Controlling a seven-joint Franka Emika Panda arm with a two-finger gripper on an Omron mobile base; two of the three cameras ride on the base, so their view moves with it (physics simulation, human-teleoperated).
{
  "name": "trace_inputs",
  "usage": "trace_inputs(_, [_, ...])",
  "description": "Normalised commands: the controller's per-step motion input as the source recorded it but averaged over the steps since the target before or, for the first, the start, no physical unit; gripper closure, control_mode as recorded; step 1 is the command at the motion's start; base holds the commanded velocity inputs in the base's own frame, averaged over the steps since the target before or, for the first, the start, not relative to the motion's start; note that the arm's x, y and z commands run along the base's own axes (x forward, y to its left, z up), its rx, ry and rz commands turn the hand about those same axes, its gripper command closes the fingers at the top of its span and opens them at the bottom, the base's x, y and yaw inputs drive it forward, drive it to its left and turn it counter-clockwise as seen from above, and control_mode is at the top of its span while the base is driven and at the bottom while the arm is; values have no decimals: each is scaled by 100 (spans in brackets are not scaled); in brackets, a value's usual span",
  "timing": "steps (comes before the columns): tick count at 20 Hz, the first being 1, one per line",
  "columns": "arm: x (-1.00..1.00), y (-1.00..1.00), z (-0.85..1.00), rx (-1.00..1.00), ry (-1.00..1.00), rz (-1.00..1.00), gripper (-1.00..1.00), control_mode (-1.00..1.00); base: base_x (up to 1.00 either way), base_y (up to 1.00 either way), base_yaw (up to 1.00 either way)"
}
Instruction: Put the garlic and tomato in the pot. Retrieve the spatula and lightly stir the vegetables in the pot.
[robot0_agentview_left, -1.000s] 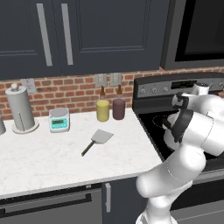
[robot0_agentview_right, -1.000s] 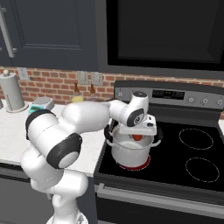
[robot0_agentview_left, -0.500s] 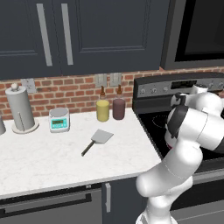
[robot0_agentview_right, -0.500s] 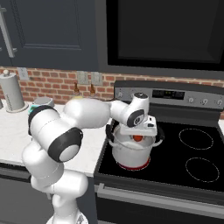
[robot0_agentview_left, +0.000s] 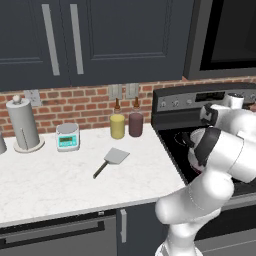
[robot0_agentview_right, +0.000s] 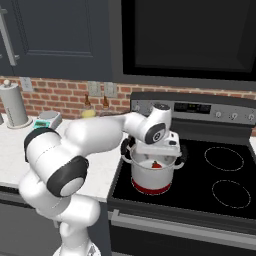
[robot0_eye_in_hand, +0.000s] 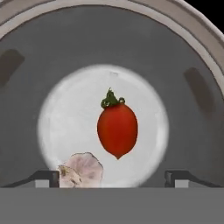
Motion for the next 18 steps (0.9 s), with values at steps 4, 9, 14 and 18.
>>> trace_inputs(4, [-48, 43, 78, 0, 0, 0, -100, -100, 0, 0, 0])
trace_inputs(9, [-64, 75, 98, -1, 0, 0, -100, -100, 0, 0, 0])
trace_inputs(14, [-75, 99, 65, -10, 0, 0, -100, -100, 0, 0, 0])
trace_inputs(18, [-57, 100, 52, -15, 10, 0, -100, -100, 0, 0, 0])
